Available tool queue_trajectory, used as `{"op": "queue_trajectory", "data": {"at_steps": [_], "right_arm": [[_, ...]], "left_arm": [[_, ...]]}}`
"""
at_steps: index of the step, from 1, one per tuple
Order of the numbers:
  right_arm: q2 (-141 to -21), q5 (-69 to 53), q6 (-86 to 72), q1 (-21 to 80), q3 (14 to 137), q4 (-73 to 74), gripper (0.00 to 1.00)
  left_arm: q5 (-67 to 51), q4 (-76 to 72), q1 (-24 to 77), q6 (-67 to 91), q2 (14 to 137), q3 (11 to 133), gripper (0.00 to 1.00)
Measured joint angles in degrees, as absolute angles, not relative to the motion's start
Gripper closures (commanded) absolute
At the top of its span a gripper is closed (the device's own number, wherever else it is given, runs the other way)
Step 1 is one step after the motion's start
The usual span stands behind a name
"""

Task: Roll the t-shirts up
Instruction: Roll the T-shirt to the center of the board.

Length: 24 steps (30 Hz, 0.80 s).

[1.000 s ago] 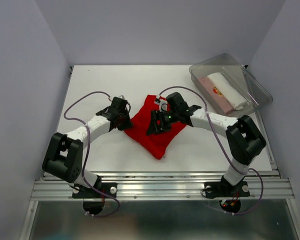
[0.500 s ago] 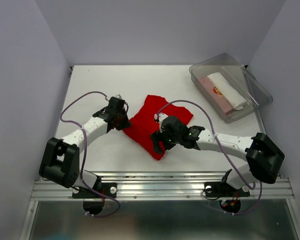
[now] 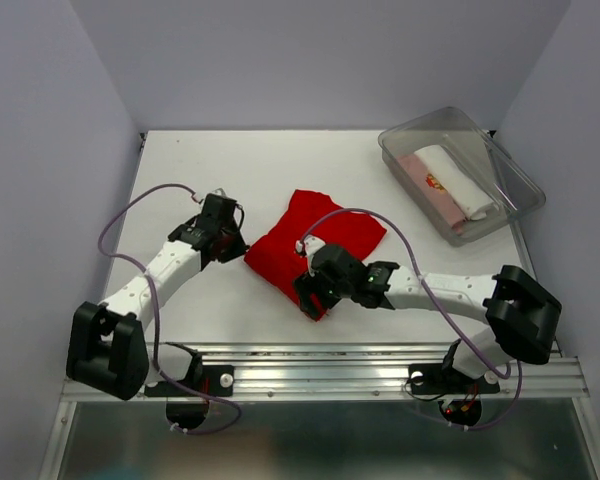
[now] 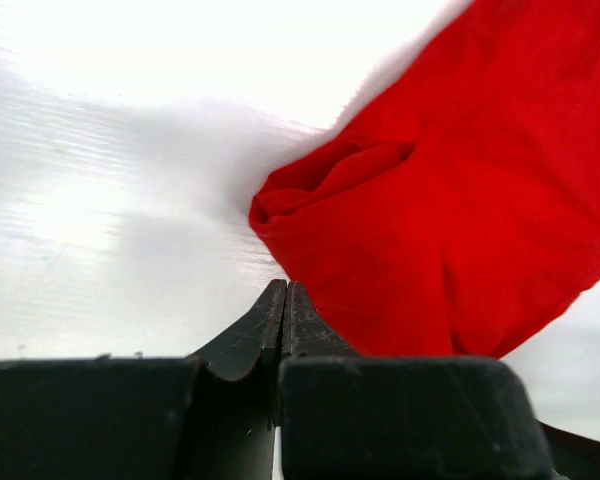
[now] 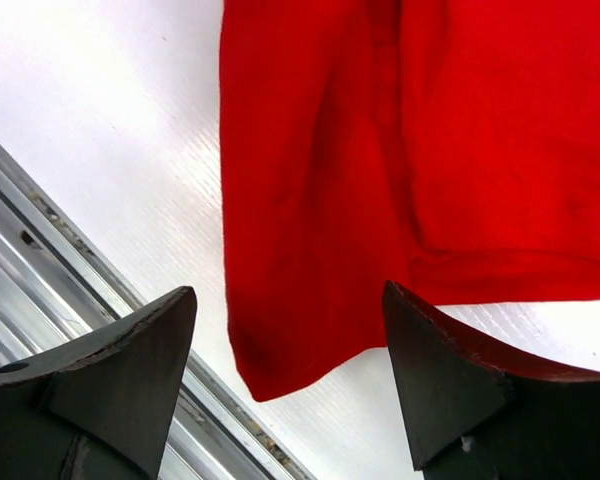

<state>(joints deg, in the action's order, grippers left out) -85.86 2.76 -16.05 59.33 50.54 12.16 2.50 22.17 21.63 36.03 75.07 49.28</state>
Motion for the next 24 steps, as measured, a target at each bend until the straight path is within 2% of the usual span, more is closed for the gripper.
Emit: {"op": "queue_trajectory", "data": {"at_steps": [4,6,14,20,24], "right_arm": [[-85.12,1.69,-17.67,59.33,50.54,10.63,0.20],[-84.97,1.28,-19.22,59.33,51.29,9.50,0.26],[-91.42,-2.11,-25.67,55.46,61.08,4.62,0.25],[-100.05,-3.05,-27.07,51.44,67.70,3.36,0.18],[-104.97,-4.21,-27.29,51.00,70.74,3.46,0.22]], "left_arm": [[4.25,25.39,18.70,36.42,67.83,50.37,1.00],[4.80,26.15,18.09,36.73,65.36,51.29,1.00],[4.86,27.64,17.96,39.97,63.66,51.40,0.98],[4.43,28.38,15.70,42.65,61.93,47.94,0.97],[4.71,29.15,14.39,43.38,59.55,47.70,0.97]]}}
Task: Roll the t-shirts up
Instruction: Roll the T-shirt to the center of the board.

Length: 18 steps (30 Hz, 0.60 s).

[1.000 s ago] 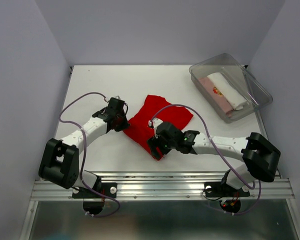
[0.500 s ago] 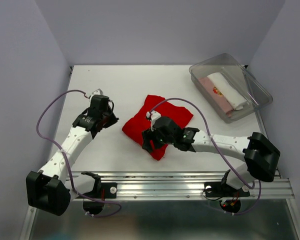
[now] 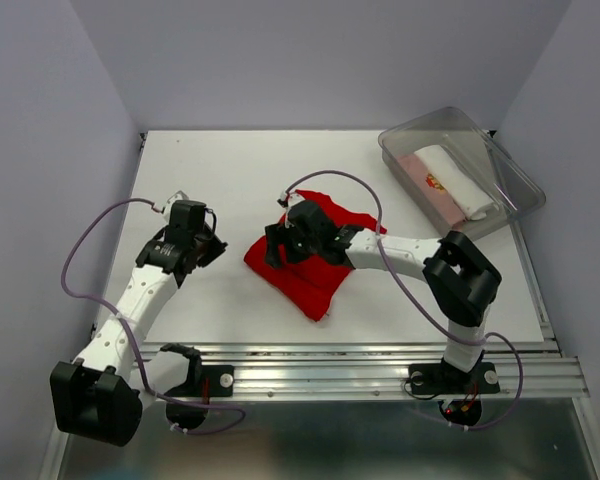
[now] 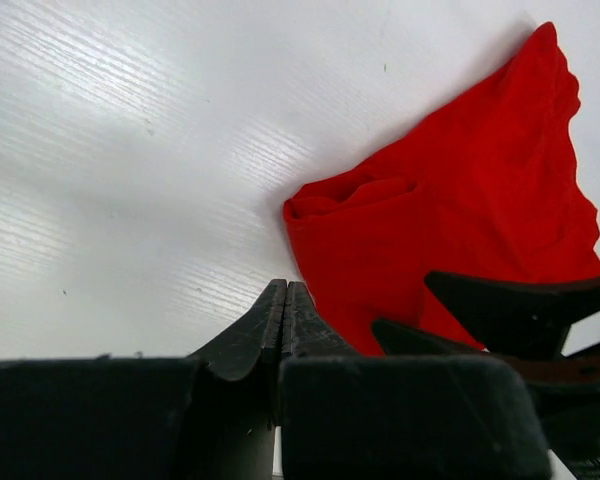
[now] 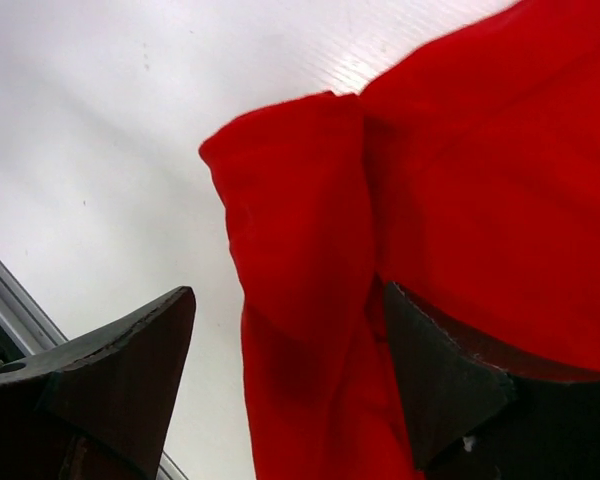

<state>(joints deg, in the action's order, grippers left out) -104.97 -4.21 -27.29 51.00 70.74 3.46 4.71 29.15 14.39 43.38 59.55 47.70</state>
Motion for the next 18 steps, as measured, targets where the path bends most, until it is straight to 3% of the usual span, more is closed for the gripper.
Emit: {"op": "queue_trajectory", "data": {"at_steps": [6,18], "right_arm": [[-110.69,-10.22,-27.00,51.00,74.52,2.11,0.44],[-111.83,-16.95,-26.74,52.66,76.20,0.95,0.43]], "left_arm": [[6.22,31.03,13.32,44.42,57.82,47.72,0.97],[7.42,32.29,12.25,44.95,57.19,47.72,0.96]]}}
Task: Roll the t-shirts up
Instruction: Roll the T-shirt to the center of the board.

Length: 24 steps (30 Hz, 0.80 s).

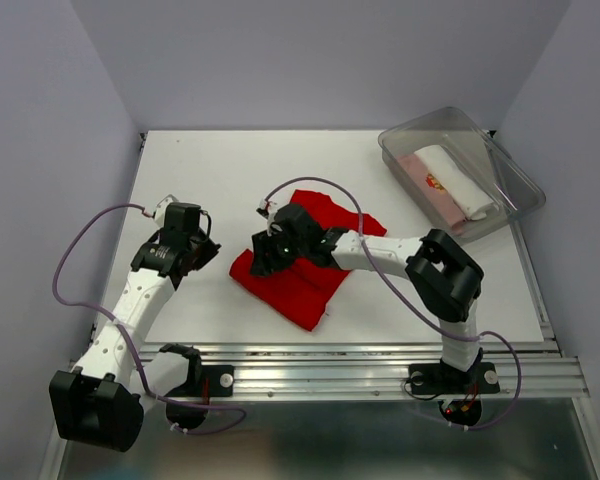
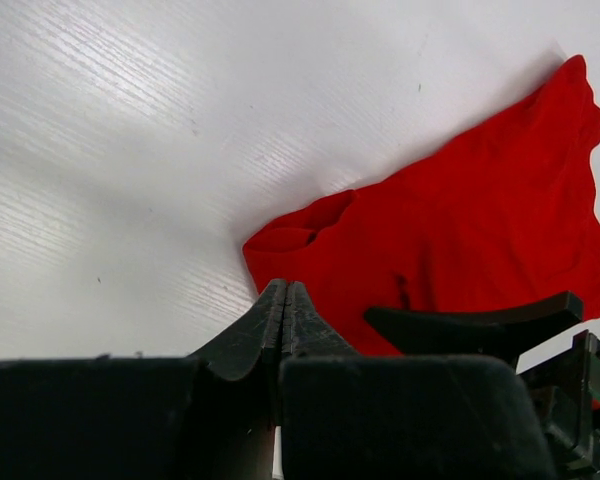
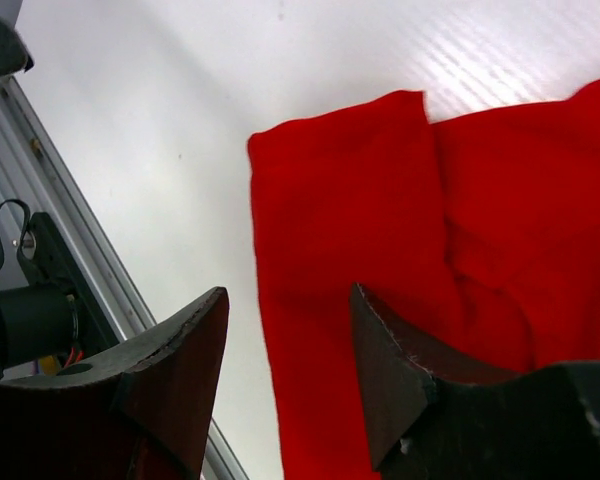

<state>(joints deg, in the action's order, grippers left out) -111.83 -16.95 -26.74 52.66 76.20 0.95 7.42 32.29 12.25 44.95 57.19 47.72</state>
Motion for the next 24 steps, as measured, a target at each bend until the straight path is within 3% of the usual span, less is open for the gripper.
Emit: {"op": "queue_trajectory", "data": {"at_steps": [5,12,16,24], "right_arm": [[-112.64,-17.34,-26.76,54.54,76.73,1.08,0.49],[-106.59,-11.14,-26.39,55.16,71.96,2.61,0.80],[-95.92,-7.62,-26.50,55.07,64.31,4.95,0.83],[-87.66,-2.92,-28.38,55.07,52.97,8.69,0.89]], "left_arm": [[6.70,32.45,12.25,44.73,57.19,47.72,1.00],[-3.38,24.58,12.69,45.12,56.71,41.21,1.00],[-6.17,22.11,15.66,45.87,59.27,39.68,1.00],[-6.79,16.67,18.74,47.05,66.92,38.44,1.00]]}}
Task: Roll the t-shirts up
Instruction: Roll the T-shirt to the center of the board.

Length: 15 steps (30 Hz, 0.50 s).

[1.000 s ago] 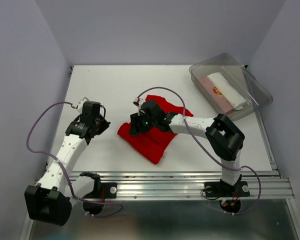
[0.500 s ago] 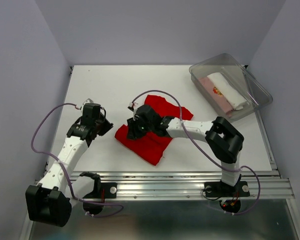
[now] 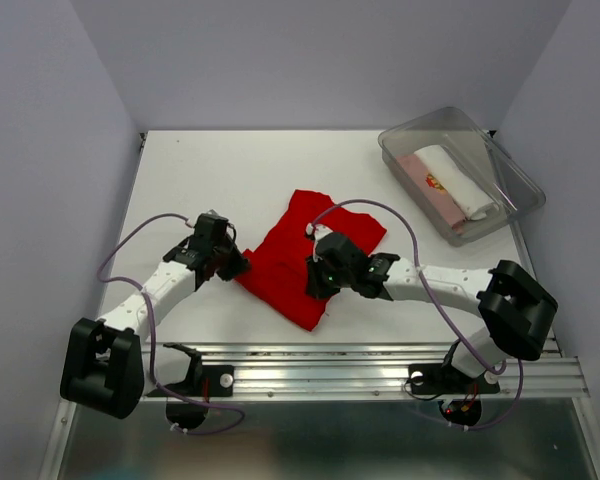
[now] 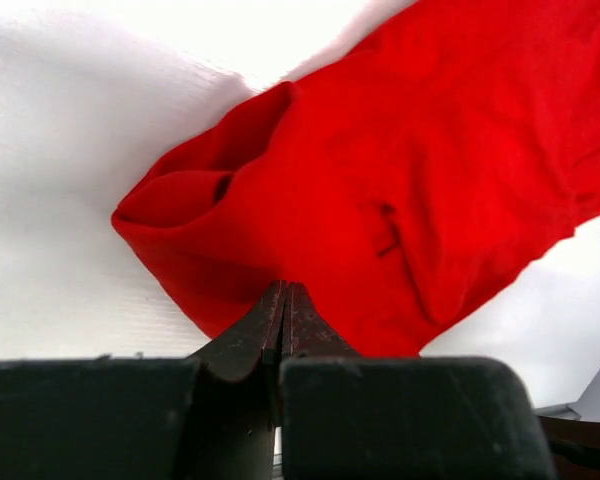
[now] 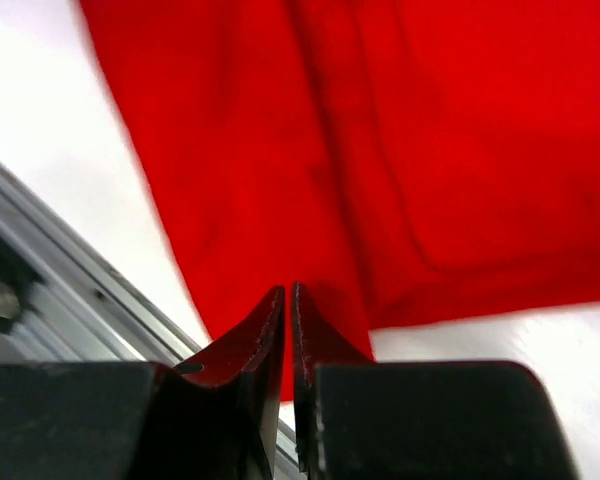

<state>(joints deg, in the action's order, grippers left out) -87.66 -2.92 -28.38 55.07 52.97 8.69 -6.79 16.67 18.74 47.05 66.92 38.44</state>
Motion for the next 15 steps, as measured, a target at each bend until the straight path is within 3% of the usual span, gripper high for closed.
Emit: {"op": "queue_trajectory", "data": {"at_steps": [6,15], "right_arm": [[-87.72,-0.67,-29.41,55.07,46.63,11.51,0.91],[-87.39,2.20,-29.58,55.11,47.24,13.37,0.91]], "left_arm": [[-5.76,13.93,18.72,47.48,70.32,35.99,1.00],[-5.32,11.81,18.74,47.09,75.07,36.05,1.00]]}}
